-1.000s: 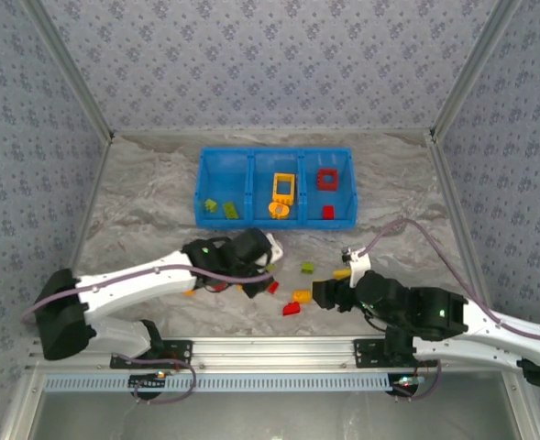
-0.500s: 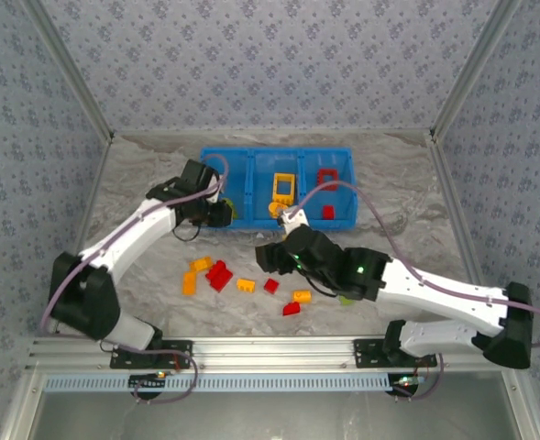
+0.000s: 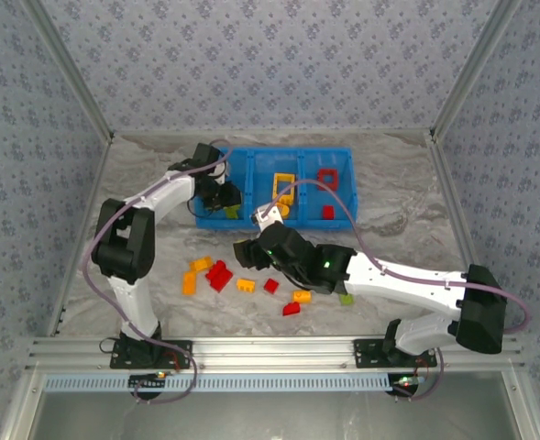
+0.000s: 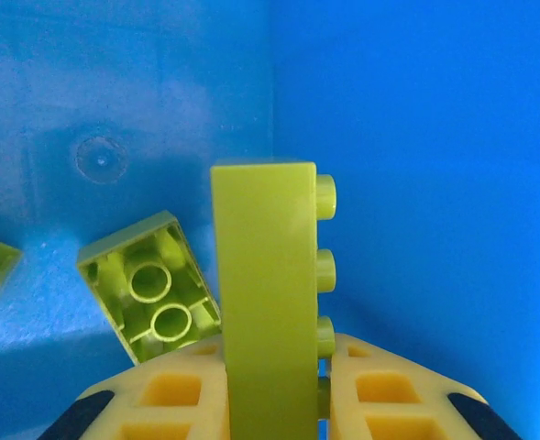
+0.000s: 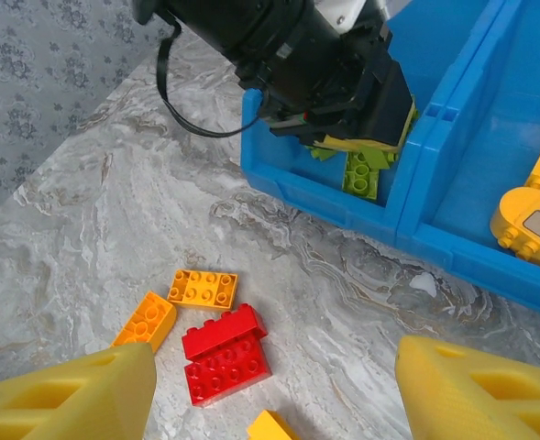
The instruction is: Sort the legos into containers by color
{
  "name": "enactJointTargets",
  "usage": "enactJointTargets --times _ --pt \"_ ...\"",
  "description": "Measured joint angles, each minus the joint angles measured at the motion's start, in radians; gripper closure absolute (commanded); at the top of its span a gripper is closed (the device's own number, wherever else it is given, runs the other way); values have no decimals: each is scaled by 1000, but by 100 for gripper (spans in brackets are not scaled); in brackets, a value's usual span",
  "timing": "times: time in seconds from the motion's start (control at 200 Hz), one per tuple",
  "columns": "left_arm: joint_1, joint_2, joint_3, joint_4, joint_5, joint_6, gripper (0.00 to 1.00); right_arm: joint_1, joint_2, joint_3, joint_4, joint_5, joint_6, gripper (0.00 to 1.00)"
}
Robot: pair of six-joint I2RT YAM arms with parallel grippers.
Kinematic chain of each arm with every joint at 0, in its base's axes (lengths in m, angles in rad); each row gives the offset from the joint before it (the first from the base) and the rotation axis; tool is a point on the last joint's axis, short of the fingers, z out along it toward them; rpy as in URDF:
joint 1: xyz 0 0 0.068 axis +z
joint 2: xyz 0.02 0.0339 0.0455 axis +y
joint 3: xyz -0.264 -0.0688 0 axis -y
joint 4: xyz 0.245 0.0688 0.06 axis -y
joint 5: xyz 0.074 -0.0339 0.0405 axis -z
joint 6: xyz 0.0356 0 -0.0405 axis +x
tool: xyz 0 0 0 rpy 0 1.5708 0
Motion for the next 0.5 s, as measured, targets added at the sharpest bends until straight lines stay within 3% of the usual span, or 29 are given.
enactJointTargets --times 0.08,0.275,0.5 --pt "6 18 0 9 19 -14 71 0 0 0 7 0 0 28" --pt "14 22 0 20 37 -35 47 0 0 0 7 0 0 27" --pt "14 -60 -18 23 32 -45 46 -3 1 0 5 0 0 27"
